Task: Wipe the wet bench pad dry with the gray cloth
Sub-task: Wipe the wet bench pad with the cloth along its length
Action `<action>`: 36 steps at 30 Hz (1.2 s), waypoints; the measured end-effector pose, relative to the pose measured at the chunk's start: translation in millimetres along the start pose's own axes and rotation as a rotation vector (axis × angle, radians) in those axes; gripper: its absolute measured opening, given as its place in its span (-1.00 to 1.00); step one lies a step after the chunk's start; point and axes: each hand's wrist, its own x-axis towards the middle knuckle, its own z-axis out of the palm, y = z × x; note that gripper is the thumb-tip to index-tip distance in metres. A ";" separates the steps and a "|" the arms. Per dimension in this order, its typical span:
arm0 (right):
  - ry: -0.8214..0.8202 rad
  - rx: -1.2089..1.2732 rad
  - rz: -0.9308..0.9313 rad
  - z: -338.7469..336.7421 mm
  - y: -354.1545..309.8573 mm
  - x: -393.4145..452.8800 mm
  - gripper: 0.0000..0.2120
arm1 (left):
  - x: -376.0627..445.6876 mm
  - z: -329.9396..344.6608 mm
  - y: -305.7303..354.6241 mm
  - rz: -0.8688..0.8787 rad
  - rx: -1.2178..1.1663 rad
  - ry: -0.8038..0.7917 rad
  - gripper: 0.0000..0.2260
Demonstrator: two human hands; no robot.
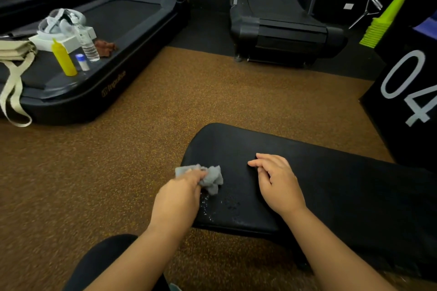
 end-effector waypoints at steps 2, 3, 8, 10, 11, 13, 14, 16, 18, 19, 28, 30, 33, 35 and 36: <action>0.003 0.004 0.001 0.0 0.1 0.4 -0.73 | -18.7 0.5 5.3 0.057 -0.015 -0.036 -0.66; 0.006 0.008 0.003 0.0 0.2 0.3 -0.73 | -24.8 0.5 7.2 0.085 -0.033 -0.046 -0.64; 0.014 0.018 -0.015 0.3 -0.6 -0.4 -0.73 | -4.0 -4.0 -0.4 0.054 -0.050 -0.014 -0.69; 0.016 0.007 -0.015 0.9 -0.2 -1.4 -0.73 | 3.2 -2.0 4.4 0.017 -0.055 0.008 -0.69; 0.016 0.002 -0.016 1.1 -0.2 -1.8 -0.73 | 1.1 0.2 9.0 0.017 -0.038 -0.002 -0.68; 0.017 0.003 -0.016 0.7 -0.3 -1.3 -0.73 | -11.0 2.9 17.1 0.056 -0.010 -0.027 -0.66; 0.017 0.006 -0.016 0.5 -0.5 -0.7 -0.73 | -17.3 3.6 17.7 0.092 0.000 -0.045 -0.65; 0.017 0.008 -0.014 0.4 -0.1 0.0 -0.73 | -23.7 4.4 13.3 0.151 -0.020 -0.084 -0.64; 0.015 0.005 -0.011 0.5 0.5 0.0 -0.73 | -17.5 3.6 9.5 0.160 -0.049 -0.085 -0.65; 0.011 0.004 -0.010 0.3 0.6 -0.1 -0.73 | -12.6 3.7 10.3 0.149 -0.055 -0.067 -0.66; -0.004 -0.013 -0.029 -0.2 -1.4 -0.8 -0.72 | -31.3 13.1 22.6 0.243 -0.052 -0.084 -0.63; -0.024 -0.020 -0.020 -0.1 -2.3 0.5 -0.72 | -25.7 12.7 22.8 0.251 -0.077 -0.081 -0.64; -0.076 0.018 0.023 -4.2 -11.6 0.7 -0.74 | -20.8 9.2 22.7 0.264 -0.136 -0.129 -0.61; -0.110 0.072 -0.018 -6.5 -24.0 -5.8 -0.75 | -23.9 4.8 15.8 0.288 -0.164 -0.160 -0.46; -0.127 0.097 -0.065 -6.1 -31.6 -10.8 -0.76 | -26.1 2.6 10.5 0.301 -0.153 -0.169 -0.34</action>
